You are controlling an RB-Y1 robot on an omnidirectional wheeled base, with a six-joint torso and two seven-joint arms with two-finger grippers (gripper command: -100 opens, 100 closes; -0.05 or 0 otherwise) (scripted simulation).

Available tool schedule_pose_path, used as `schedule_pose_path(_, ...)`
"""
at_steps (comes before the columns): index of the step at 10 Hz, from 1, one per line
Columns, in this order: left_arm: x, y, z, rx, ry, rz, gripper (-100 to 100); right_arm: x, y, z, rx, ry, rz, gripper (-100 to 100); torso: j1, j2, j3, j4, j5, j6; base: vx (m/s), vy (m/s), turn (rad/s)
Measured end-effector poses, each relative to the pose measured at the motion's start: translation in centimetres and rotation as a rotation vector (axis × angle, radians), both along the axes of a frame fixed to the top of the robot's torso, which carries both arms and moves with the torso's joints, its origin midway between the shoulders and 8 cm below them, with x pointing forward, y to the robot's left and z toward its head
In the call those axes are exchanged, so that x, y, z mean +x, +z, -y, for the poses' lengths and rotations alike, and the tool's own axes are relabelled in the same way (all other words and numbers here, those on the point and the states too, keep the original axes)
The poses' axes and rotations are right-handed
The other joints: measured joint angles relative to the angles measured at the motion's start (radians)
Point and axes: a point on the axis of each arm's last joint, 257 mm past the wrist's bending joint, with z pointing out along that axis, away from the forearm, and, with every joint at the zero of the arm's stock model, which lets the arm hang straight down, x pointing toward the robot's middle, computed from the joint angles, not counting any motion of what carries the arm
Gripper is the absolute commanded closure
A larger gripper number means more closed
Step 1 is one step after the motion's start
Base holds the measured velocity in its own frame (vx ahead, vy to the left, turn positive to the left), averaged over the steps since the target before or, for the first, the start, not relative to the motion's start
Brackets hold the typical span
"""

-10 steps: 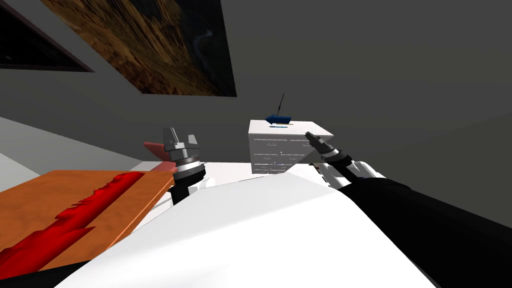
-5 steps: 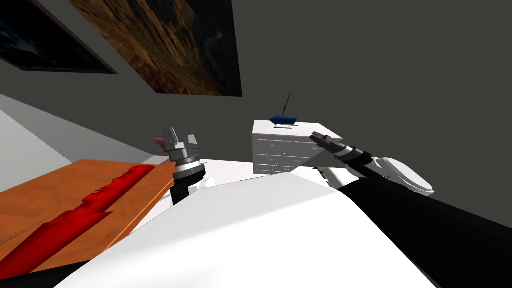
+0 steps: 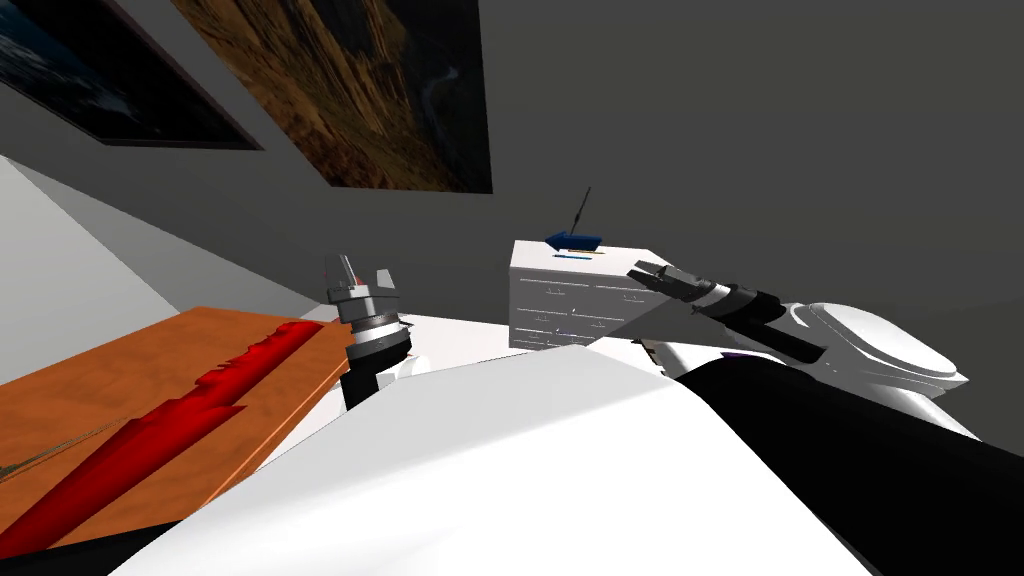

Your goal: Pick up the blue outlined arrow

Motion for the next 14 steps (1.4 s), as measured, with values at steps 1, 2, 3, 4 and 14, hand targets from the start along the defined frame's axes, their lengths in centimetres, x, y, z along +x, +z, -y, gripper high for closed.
schedule_pose_path(1, 0.0, 0.0, 0.0, 0.0, 0.0, 0.0, 0, 0.1, 0.2, 0.6, -0.034, 0.001, -0.017, -100, 0.0, 0.0, 0.0, 0.0, 0.0, 0.001, 0.002, 0.01, 0.165)
schedule_pose_path(2, 0.0, 0.0, 0.0, 0.0, 0.0, 0.0, 0, -0.1, 0.0, 1.7, -0.081, -0.005, -0.045, -100, 0.0, 0.0, 0.0, 0.0, 0.0, 0.0, 0.002, 0.005, 0.093)
schedule_pose_path(3, 0.0, 0.0, 0.0, 0.0, 0.0, 0.0, 0, -0.2, 0.3, 2.4, -0.116, -0.005, -0.063, -100, 0.0, 0.0, 0.0, 0.0, 0.0, 0.001, 0.001, 0.0, -0.014)
schedule_pose_path(4, 0.0, 0.0, 0.0, 0.0, 0.0, 0.0, 0, 0.0, 0.6, 2.6, -0.135, 0.0, -0.072, -100, 0.0, 0.0, 0.0, 0.0, 0.0, 0.001, 0.001, 0.008, 0.152)
schedule_pose_path(14, 0.0, 0.0, 0.0, 0.0, 0.0, 0.0, 0, 0.3, 3.0, 8.2, -0.438, -0.013, -0.262, -100, 0.0, 0.0, 0.0, 0.0, 0.0, 0.001, 0.001, 0.003, 0.089)
